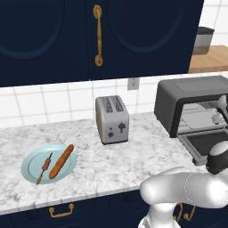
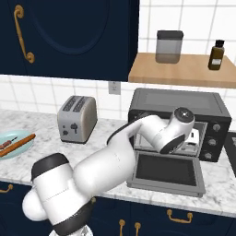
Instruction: Pick up the kebab skewer and baguette bread, and place them inside the toaster oven. Close the toaster oven door and start by setting the timer.
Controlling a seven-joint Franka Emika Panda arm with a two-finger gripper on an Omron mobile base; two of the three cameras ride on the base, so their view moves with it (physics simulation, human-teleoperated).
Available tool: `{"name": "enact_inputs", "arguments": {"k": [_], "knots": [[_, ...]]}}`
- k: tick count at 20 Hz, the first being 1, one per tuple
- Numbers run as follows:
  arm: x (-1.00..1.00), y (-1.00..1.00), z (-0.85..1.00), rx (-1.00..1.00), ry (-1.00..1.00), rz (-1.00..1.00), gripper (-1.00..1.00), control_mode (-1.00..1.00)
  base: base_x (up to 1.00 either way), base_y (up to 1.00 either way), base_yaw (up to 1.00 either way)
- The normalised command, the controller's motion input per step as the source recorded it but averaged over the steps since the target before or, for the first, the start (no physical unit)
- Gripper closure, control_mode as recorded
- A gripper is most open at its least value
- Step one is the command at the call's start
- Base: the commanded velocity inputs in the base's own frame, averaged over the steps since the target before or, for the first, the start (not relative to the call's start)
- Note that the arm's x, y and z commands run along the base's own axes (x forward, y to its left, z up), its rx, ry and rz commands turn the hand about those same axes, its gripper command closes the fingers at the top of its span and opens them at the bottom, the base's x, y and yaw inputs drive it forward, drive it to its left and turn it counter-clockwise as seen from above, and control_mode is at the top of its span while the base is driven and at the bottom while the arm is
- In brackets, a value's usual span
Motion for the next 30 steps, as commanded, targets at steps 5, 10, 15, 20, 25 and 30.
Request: {"name": "enact_inputs", "arguments": {"k": [5, 10, 15, 20, 25, 30], "knots": [[-0.79, 0.47, 0.22, 0.00, 0.10, 0.00, -1.00, -1.00, 0.00, 0.00, 0.00], [-0.31, 1.00, 0.00, 0.01, 0.07, 0.00, -1.00, -1.00, 0.00, 0.00, 0.00], [0.00, 1.00, 0.10, 0.05, 0.08, 0.00, -1.00, -1.00, 0.00, 0.00, 0.00], [0.00, 1.00, 0.00, 0.00, 0.15, 0.00, -1.00, -1.00, 0.00, 0.00, 0.00], [0.00, 1.00, 0.00, 0.00, 0.18, 0.02, -1.00, -1.00, 0.00, 0.00, 0.00], [0.00, 1.00, 0.00, 0.00, 0.23, 0.04, -1.00, -1.00, 0.00, 0.00, 0.00]]}}
